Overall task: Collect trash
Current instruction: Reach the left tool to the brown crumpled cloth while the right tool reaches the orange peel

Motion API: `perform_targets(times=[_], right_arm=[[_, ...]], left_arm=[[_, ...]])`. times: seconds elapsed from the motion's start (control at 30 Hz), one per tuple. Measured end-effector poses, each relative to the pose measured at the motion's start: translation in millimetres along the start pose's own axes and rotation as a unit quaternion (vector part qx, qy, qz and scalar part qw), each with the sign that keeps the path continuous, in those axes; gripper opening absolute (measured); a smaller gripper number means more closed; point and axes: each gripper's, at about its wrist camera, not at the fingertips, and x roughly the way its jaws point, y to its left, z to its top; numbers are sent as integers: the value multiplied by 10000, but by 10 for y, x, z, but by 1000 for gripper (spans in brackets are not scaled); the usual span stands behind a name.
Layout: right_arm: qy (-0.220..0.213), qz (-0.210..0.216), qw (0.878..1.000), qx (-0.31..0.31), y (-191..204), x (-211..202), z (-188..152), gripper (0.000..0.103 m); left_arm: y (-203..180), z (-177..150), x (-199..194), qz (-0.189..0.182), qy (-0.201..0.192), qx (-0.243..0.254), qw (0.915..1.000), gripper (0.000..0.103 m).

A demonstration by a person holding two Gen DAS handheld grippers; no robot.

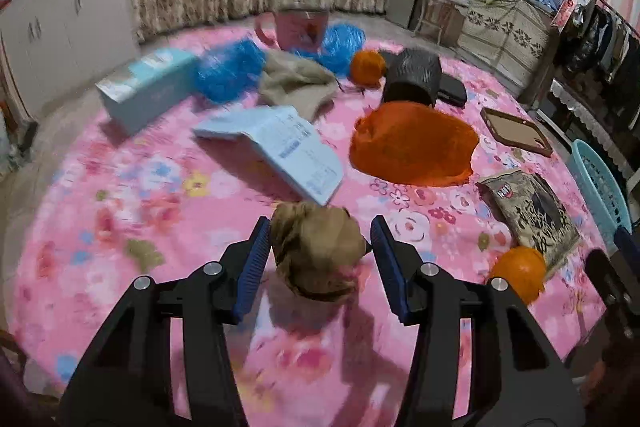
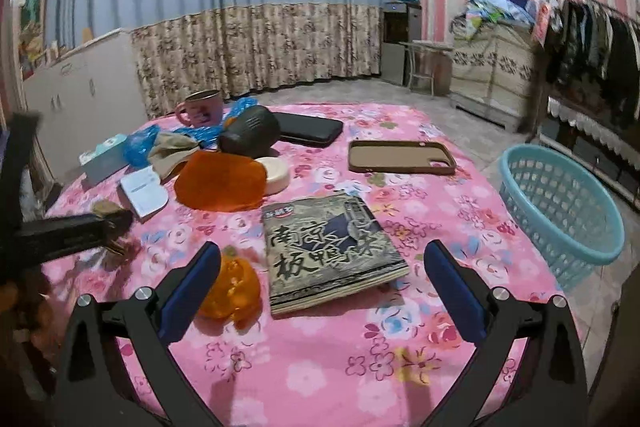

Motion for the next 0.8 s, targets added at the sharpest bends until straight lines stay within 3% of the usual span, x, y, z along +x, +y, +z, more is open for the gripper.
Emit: perform_targets(times=[0.17,0.33,0.53,0.6,0.67,0.8], right_arm=[[125,122,9998,-95,98,65,-90,99],[300,118,9992,-221,193,156,-174,99],[173,110,9988,-449,303,120,-179,98],[168,73,9985,-521,321,139,-182,98],[222,48,9983,-534,310,175,-191,98],[280,72,9986,-443,251,202,-190,98]], left_arm=[[196,-57,-419,26,-549,-234,9982,49],[368,-41,-351,46,-371,-557,9977,47],[485,-35,-299,19,-234,-646,9976,43],[510,-57,-325,29,-226,-669,9975,48],[533,-87,-357,164,-235,-711,9971,71],[588,-155,-372,297,-157,-816,9961,80]])
